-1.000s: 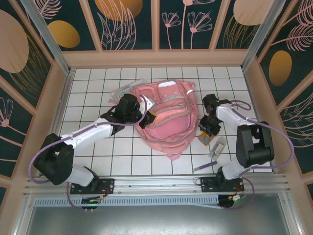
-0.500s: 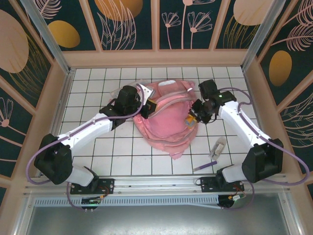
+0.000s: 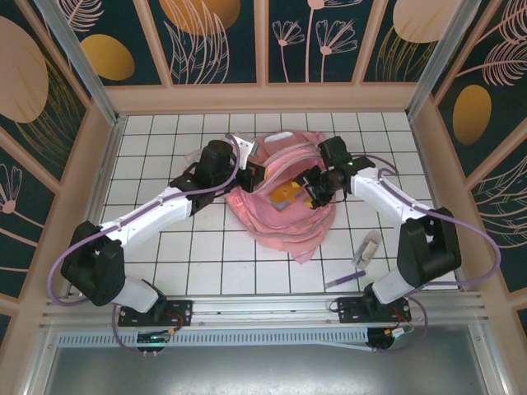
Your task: Pack books, pencil case, and school supplies into a backpack
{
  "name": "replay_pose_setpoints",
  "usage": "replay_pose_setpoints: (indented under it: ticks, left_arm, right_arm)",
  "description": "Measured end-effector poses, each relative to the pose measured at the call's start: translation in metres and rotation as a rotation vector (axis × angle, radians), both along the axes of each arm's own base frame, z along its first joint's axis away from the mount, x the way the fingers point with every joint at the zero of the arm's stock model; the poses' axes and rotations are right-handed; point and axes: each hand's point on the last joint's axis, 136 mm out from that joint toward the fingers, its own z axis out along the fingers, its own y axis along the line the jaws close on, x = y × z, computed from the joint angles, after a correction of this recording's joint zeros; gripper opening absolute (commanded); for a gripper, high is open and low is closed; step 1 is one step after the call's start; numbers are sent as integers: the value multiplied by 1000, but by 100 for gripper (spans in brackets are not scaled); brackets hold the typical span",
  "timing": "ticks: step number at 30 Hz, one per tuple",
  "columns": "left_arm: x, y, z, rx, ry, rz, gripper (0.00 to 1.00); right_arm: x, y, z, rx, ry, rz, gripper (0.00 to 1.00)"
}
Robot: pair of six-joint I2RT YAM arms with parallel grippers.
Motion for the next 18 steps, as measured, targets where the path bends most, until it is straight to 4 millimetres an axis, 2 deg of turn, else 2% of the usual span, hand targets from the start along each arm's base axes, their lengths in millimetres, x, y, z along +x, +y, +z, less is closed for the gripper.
replay_pose_setpoints:
  ticks: [3, 7, 9, 12, 15, 18]
  left_arm:
    - [-1, 1, -7, -8, 8, 4, 0]
    - [-3, 1, -11, -7, 13, 3, 0]
    - [-2, 1, -10, -8, 10, 5, 0]
    - [-1, 2, -10, -6, 8, 11, 0]
    - [1, 3, -10, -9, 12, 25, 0]
    - [4, 2, -8, -17, 15, 34, 0]
  right_arm:
    - [3, -8, -2, -2, -10, 7, 66]
    - [7, -15, -2, -15, -37, 34, 62]
    - [6, -10, 0, 6, -50, 58, 62]
    - [5, 2, 1, 60, -61, 78, 70]
    - [-1, 13, -6, 92, -36, 61, 78]
    - [-11, 28, -16, 109, 11, 46, 82]
